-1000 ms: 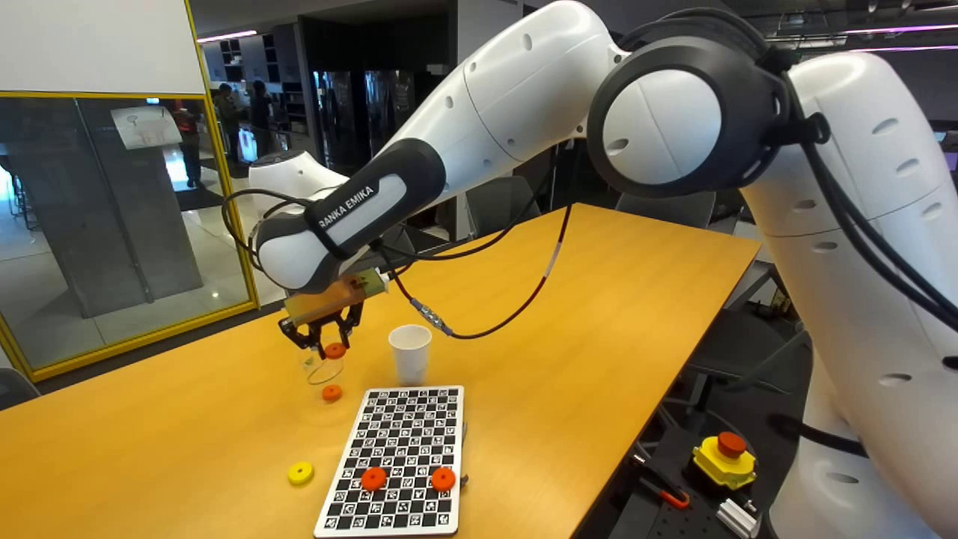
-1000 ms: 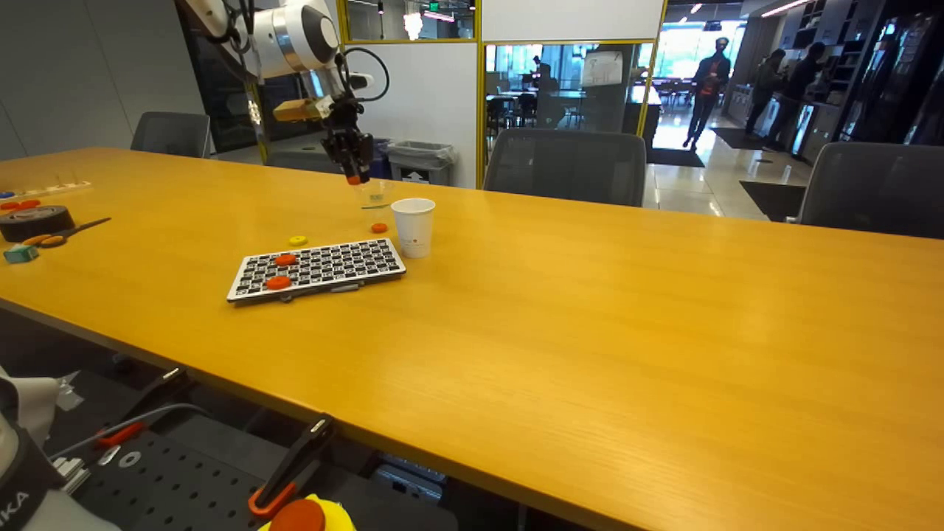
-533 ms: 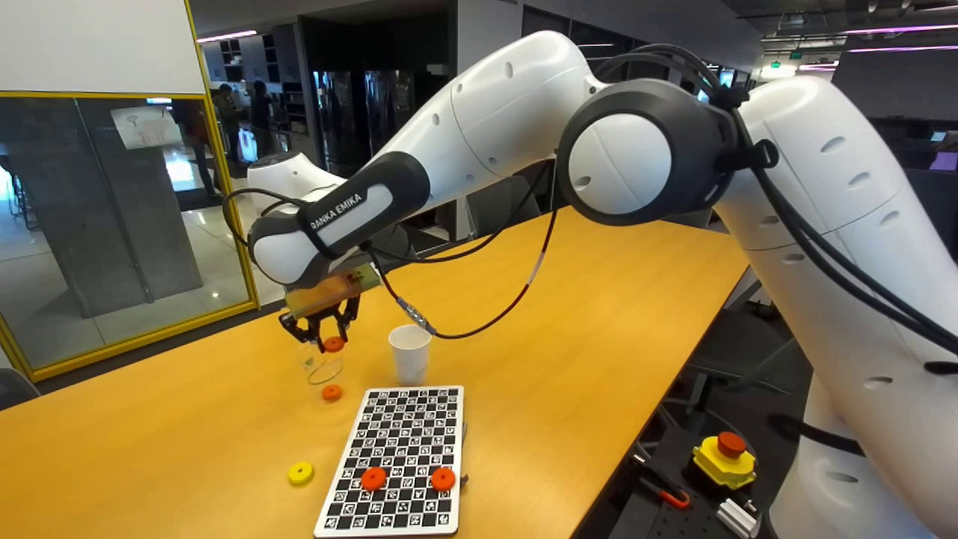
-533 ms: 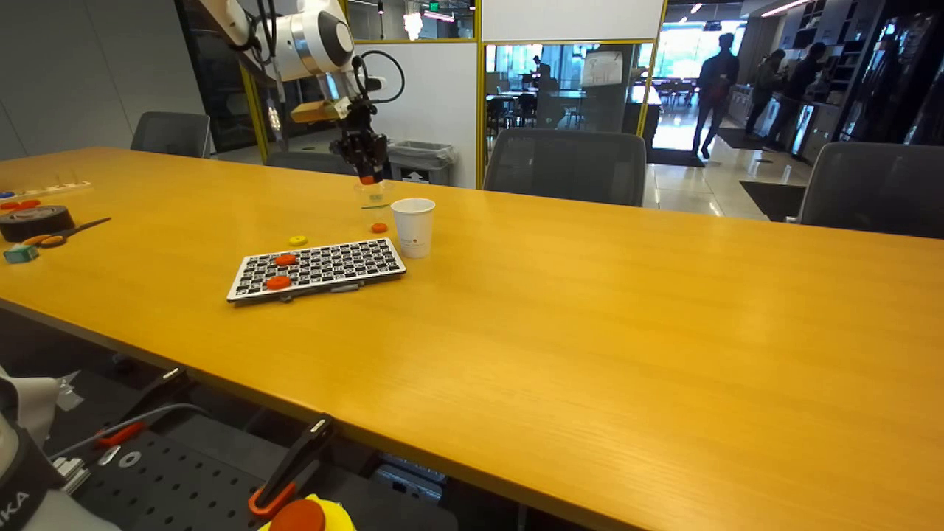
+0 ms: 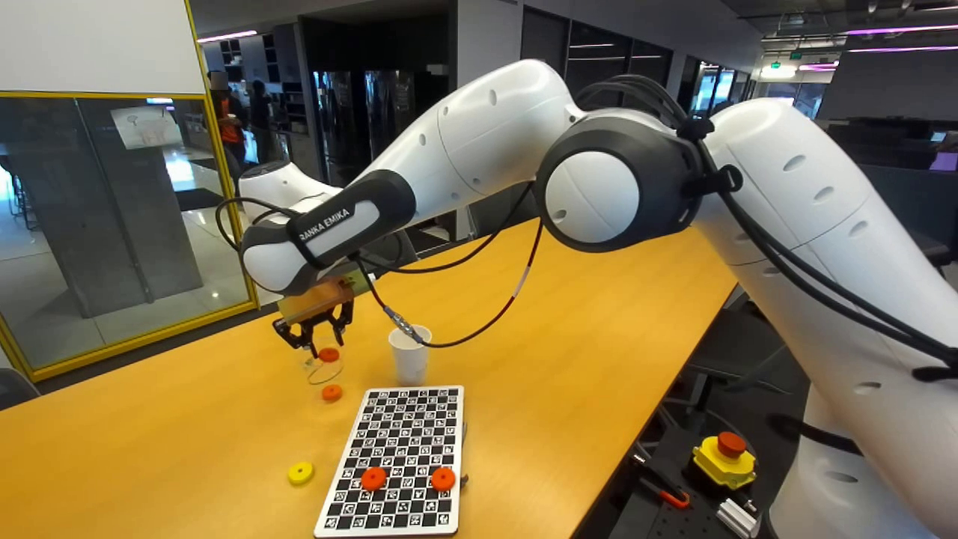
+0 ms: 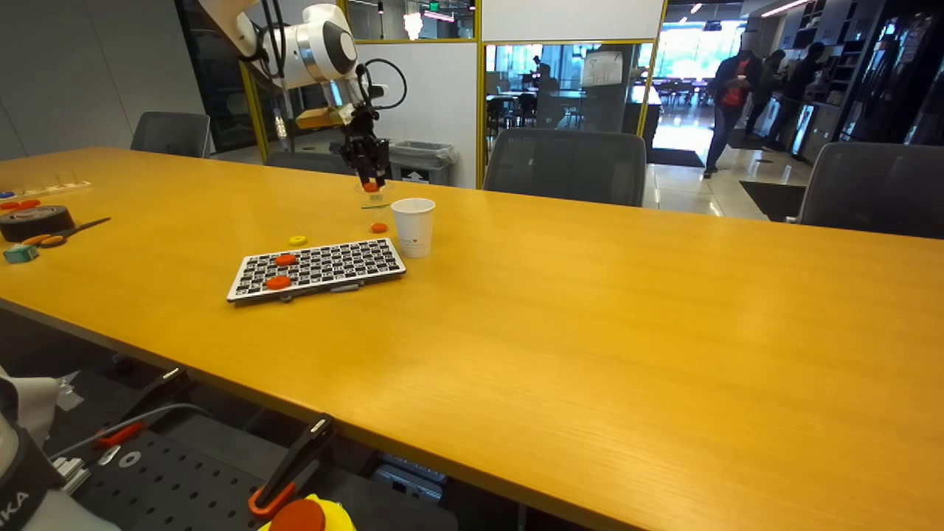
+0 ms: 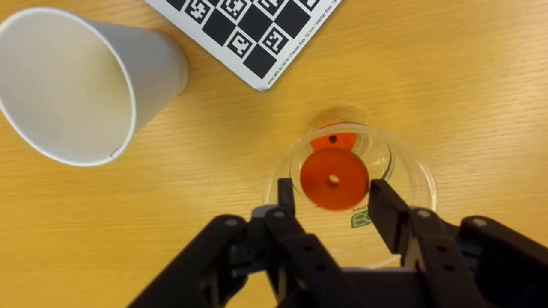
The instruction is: Put the yellow block in the white cup the put two orange blocks in the clear cup, then put the remaining yellow block in the white cup, then put the remaining two orange blocks in the clear cup
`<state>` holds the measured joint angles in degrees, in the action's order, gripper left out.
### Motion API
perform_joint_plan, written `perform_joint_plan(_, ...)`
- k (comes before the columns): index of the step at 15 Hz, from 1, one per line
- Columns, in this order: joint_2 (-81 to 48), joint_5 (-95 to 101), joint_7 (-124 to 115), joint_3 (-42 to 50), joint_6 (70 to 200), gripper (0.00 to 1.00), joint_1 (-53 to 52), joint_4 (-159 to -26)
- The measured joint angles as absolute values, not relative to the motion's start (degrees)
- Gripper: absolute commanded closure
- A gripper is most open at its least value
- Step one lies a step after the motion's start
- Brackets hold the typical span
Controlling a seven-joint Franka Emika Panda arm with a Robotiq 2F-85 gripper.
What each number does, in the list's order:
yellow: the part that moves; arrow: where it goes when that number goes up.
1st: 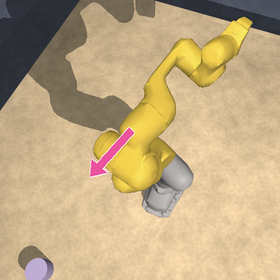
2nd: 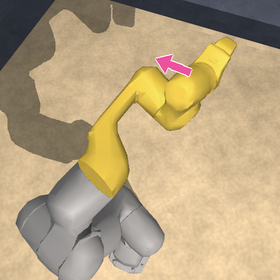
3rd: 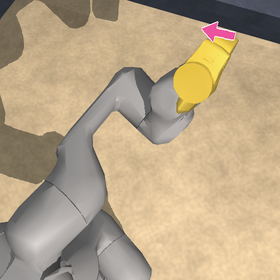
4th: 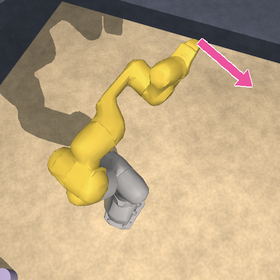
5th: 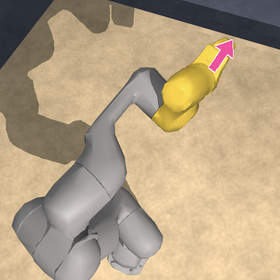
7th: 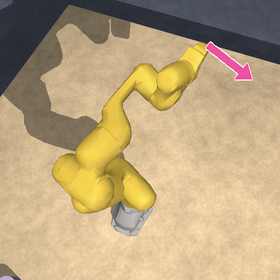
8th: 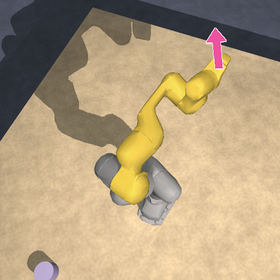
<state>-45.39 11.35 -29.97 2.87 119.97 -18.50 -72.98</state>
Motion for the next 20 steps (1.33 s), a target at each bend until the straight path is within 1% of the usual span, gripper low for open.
perform_joint_plan(1,-45.76,11.2,-29.94,2.85,119.71,0.1,-18.5,-72.38)
perform_joint_plan(2,-45.99,11.05,-29.91,2.84,119.63,0.03,-18.5,-72.01)
perform_joint_plan(3,-46.08,11.0,-29.91,2.84,119.62,0.0,-18.5,-71.77)
perform_joint_plan(10,-44.09,10.9,-30.08,2.77,119.62,0.0,-18.63,-72.99)
perform_joint_plan(16,-35.09,9.08,-30.26,-0.06,120.76,0.0,-18.89,-86.71)
perform_joint_plan(20,-31.2,6.29,-30.24,-3.22,125.26,0.0,-18.98,-95.58)
